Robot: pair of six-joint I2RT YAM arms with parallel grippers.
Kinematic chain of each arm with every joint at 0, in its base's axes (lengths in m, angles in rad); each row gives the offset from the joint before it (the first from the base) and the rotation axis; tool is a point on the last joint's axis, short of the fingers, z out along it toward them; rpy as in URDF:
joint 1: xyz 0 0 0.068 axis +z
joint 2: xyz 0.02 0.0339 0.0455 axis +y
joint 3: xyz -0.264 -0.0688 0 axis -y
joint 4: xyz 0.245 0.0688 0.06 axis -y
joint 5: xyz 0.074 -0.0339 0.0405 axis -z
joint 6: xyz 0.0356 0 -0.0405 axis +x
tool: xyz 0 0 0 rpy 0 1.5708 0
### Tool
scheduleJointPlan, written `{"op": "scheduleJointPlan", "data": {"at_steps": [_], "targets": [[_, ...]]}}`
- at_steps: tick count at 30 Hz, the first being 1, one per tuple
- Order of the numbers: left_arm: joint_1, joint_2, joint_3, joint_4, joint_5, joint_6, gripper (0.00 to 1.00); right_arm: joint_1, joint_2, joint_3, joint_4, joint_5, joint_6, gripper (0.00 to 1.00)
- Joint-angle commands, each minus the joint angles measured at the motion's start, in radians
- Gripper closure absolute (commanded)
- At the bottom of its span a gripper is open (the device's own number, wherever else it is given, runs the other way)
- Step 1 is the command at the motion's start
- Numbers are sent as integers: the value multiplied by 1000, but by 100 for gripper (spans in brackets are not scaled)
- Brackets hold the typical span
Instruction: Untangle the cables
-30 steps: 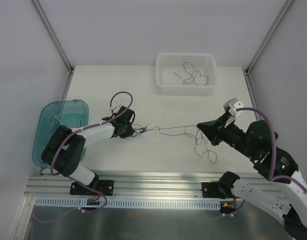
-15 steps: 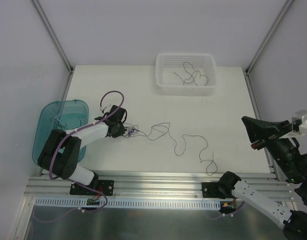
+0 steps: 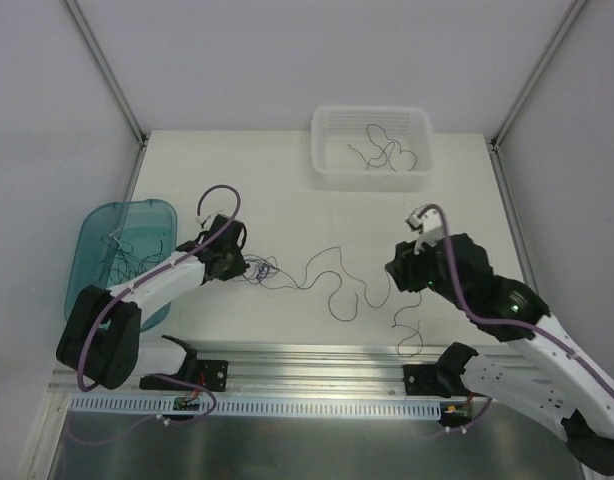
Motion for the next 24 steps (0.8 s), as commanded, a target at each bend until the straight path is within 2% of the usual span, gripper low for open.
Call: {"op": "scheduleJointPlan", "data": {"at_steps": [1,2,7,8,10,16,18,19,20,22,24], "targets": [[-31,-76,-25,-18,74,33,100,3,81,-114,78,-127,75,55],[-36,-90,-33,-17,82,30,100,1,134,-137,110,-122,113,50],[-48,-165,-77,-18,97,10,100,-16,315,-234,233,-169,149,42],[-50,-171,-86,-18,97,10,100,-17,340,-252,283,-180,147,34],[-51,-183,-92,-21,100,9,100,-19,417,-263,328,-208,134,28],[-51,-191,-97,-20,105,2,100,-48,625,-246,451,-219,101,26],[-51,-197,-99,-21,91,1,100,-65,679,-237,463,-206,98,32],[-50,-199,-99,-21,87,-1,100,-73,681,-239,474,-197,101,41],[-50,-200,-102,-23,70,-2,100,-97,676,-240,474,-185,106,69],[-48,-208,-106,-29,51,-8,100,-129,617,-245,443,-142,108,99],[-40,-214,-115,-40,21,-19,100,-200,557,-228,393,-78,100,99]]}}
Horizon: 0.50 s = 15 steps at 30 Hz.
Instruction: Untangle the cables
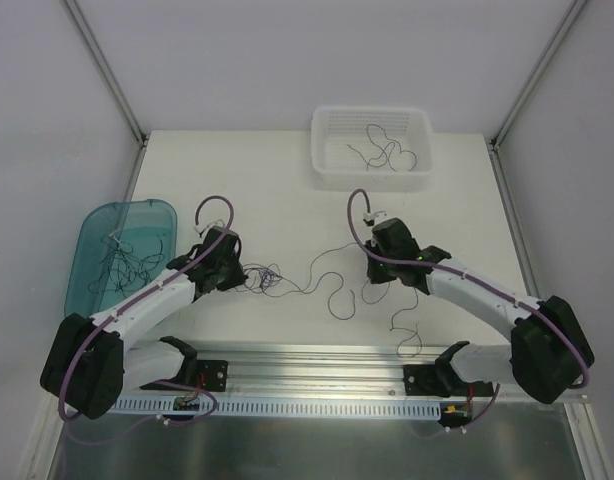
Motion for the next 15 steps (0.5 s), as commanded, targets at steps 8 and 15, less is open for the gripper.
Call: {"op": "scheduleJointPlan", "data": {"at_steps": [8,15], "targets": [[37,-76,-47,-61,-122,-67,100,-658,-430,187,-293,117,76,99],[64,-116,-61,-96,-143,-78,100,-1029,-456,230,-288,-151,307,99]]}}
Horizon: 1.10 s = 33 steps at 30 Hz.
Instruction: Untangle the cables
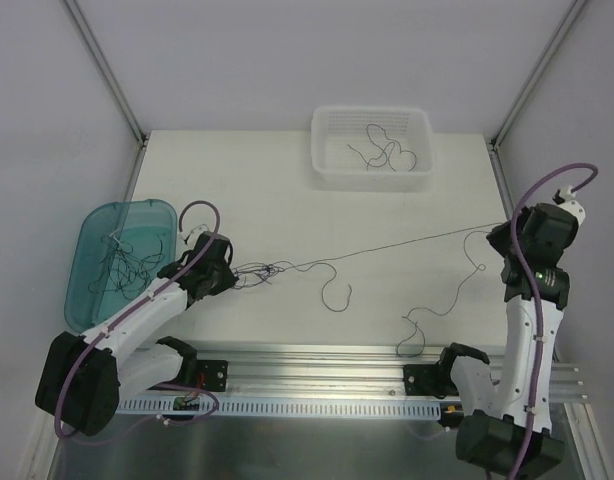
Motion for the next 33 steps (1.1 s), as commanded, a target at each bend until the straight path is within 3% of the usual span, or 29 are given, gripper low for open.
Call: {"op": "scheduleJointPlan", "data": {"at_steps": [1,6,11,13,14,15,18,22,25,33], "targets": [[23,-26,-19,-44,-51,-17,100,-125,24,5,-18,-189,160,99],[29,-42,-16,-47,-42,1,100,-118,62,22,-28,-254,96,99],[20,-36,47,-34,83,98,100,145,168,13,-104,-191,-34,99],[-17,-31,76,-34,114,112,100,252,194,-36,-101,-188,-50,86],[-37,-31,82,-33,124,113,100,283,223,-48,-104,-188,-66,76],[-55,-31,85,-33,124,109,100,316,231,-59,-107,-176,-74,58],[-125,-25,87,-33,116,73,100,474,202,-84,-78,-165,-109,43],[-184,-13,85,-33,110,40,100,711,113,-93,-5,-167,-111,42],[-214,-16,90,-32,93,18,100,848,88,-104,110,-251,-94,41],[-298,26,130,-33,53,1,100,1064,340,-38,267,-256,16,47]]}}
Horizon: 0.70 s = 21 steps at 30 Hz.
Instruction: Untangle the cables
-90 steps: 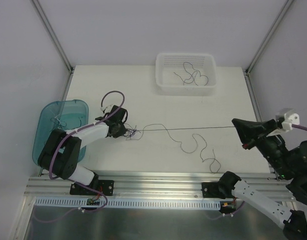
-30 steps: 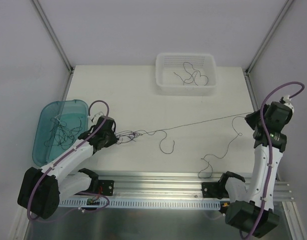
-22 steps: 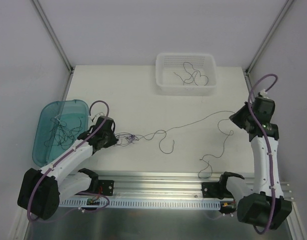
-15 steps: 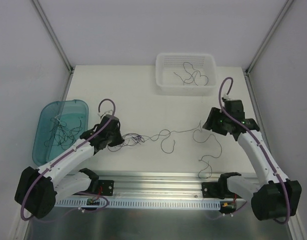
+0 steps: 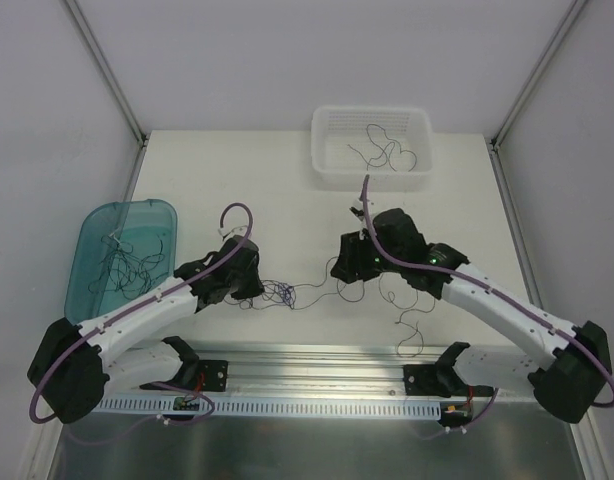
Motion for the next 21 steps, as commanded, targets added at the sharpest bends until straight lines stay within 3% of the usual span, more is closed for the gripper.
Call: {"op": "scheduleJointPlan", "data": {"at_steps": [1,11,21], "targets": [[-19,16,42,2,-39,-31,100,78,90,12,138,-3,73,48],[-42,45,53,3,-46,-51,100,214,357,-113,543,34,274,59],[-45,45,49,5,-60,-55,100,243,521,-111,675,14,322,68]]}}
